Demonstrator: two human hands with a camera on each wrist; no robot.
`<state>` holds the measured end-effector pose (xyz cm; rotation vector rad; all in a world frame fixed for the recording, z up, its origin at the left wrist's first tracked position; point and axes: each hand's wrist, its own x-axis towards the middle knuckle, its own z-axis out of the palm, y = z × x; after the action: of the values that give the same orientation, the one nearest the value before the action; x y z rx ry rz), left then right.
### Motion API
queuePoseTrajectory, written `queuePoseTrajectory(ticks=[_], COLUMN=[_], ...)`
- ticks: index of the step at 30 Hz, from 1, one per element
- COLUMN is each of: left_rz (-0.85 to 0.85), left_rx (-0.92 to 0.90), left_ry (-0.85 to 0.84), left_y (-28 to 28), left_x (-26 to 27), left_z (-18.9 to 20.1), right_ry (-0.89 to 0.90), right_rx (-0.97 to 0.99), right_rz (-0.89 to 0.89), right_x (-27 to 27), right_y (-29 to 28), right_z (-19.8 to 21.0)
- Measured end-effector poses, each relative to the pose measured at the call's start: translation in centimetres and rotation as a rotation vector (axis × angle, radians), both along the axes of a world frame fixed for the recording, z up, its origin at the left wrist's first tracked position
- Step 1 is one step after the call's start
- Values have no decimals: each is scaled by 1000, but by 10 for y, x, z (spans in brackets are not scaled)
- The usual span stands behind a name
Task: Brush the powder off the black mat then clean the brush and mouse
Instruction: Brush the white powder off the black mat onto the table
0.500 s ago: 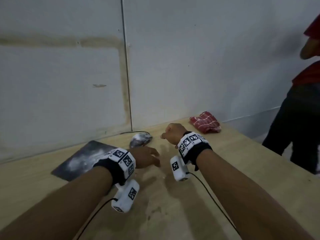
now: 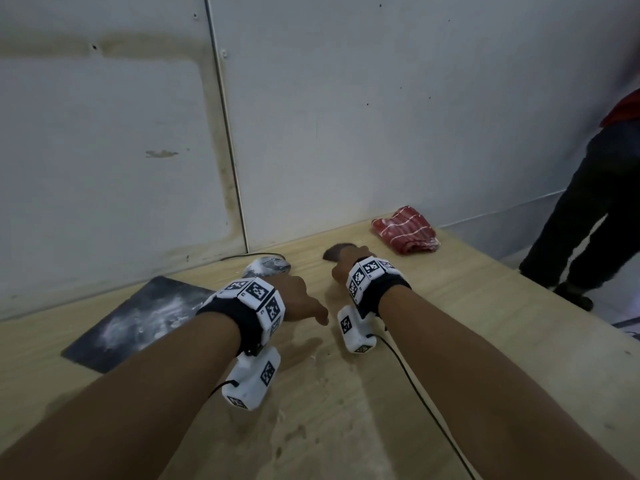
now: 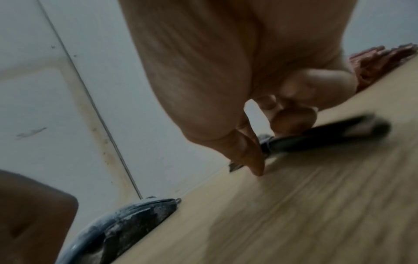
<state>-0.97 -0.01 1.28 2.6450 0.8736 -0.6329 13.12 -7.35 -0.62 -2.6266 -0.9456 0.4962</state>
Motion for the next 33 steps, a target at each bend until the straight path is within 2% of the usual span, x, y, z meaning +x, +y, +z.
queuePoseTrajectory(ticks=[4,6,8,11,13,17,20,25,28,33], left_rz=[18,7,-11,-23,26,164,258,427,540,687], left_rx=[38,37,33,-1,-54,-138,-142,-182,-176,-110], left_ry=[-23,-33,-36,-47,-130,-342,-442,-568,-653,-701], left_y=[-2,-5,-8,-7,-3,9,20,38,49,54], left_x=[-10,-18,-27,-44,-60,-100,-124,-144,-147,-147], left_z=[10,10,9,14,19,21,18,20,17,-5], right_ry=[-64,-14,97,376,602,788,1003,1136,1183,1311], right_rx=[-85,-76,39,402,585,636,773,981,1036,1112], right_rz=[117,172,174,114,41,16,-37,-54,-13,-195], right_x=[-6,-12,-26,-55,-76,-109,-126,-137,-140,-140], right_y=[5,9,14,18,17,20,17,18,18,18], right_z=[11,12,17,31,39,33,29,19,16,1])
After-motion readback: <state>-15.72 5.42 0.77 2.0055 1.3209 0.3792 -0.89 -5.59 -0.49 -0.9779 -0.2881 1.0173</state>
